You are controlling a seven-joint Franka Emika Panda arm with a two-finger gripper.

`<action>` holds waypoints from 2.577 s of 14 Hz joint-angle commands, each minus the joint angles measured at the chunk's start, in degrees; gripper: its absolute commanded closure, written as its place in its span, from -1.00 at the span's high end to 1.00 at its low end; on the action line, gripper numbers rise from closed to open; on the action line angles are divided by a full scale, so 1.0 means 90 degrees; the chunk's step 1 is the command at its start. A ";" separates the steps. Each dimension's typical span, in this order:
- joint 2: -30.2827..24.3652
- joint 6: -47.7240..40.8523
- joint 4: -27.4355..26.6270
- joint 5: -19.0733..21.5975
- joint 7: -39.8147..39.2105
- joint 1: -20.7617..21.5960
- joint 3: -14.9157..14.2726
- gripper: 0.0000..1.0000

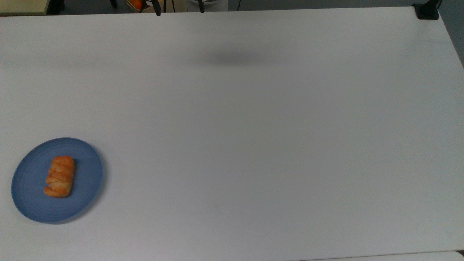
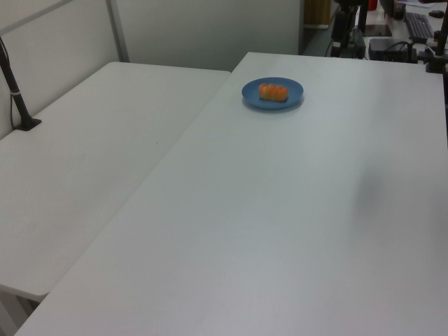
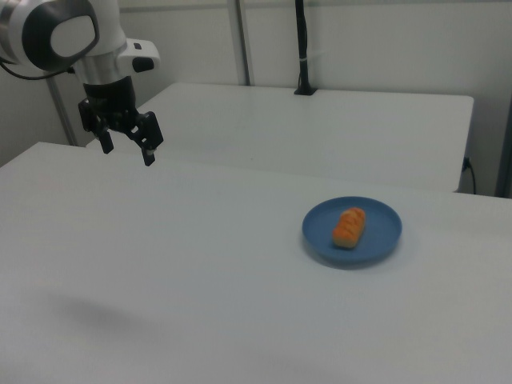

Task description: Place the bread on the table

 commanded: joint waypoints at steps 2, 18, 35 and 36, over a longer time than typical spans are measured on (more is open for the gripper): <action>0.0023 -0.0107 0.0076 -0.0070 -0.0120 -0.0077 0.0049 1.00; 0.0842 0.1460 0.0105 -0.0080 -0.0755 -0.0769 -0.0029 1.00; 0.4483 0.6699 0.1695 0.0028 -0.0648 -0.1776 -0.0224 1.00; 0.4718 0.6874 0.1842 0.0028 -0.0648 -0.1786 -0.0215 1.00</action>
